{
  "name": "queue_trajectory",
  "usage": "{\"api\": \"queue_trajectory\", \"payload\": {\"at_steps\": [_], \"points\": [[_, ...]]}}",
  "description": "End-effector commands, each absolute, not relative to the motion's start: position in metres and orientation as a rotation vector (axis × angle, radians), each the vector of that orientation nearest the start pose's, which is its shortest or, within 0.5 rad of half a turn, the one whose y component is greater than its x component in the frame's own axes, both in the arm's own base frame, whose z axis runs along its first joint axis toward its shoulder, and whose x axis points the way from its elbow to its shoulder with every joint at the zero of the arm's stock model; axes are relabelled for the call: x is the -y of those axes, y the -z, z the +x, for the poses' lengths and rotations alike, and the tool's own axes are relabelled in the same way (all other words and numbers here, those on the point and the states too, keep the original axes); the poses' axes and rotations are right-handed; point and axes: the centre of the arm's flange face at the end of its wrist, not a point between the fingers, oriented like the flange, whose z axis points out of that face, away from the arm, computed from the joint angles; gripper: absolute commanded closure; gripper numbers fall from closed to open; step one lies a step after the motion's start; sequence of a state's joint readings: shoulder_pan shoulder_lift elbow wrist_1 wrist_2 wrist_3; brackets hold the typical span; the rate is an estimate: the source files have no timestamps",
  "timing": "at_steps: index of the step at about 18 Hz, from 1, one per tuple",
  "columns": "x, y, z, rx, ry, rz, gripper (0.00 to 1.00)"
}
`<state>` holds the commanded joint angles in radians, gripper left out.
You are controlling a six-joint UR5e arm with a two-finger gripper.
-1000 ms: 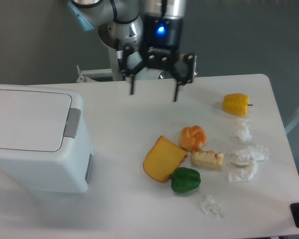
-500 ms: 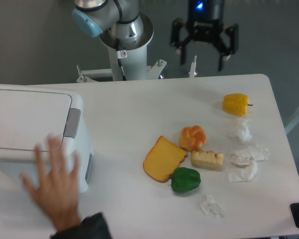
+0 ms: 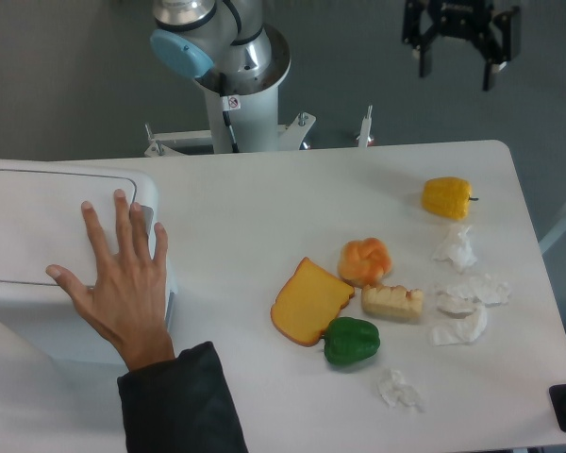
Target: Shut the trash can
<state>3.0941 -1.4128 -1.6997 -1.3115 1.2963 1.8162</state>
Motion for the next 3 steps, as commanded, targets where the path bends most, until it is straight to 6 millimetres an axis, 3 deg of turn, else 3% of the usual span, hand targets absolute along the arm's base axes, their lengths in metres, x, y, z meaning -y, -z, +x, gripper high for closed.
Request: {"api": "queue_trajectory", "payload": {"at_steps": [3], "points": [[-0.1823,-0.5319,-0.4372,-0.476,-0.455,-2.813,0.00]]}}
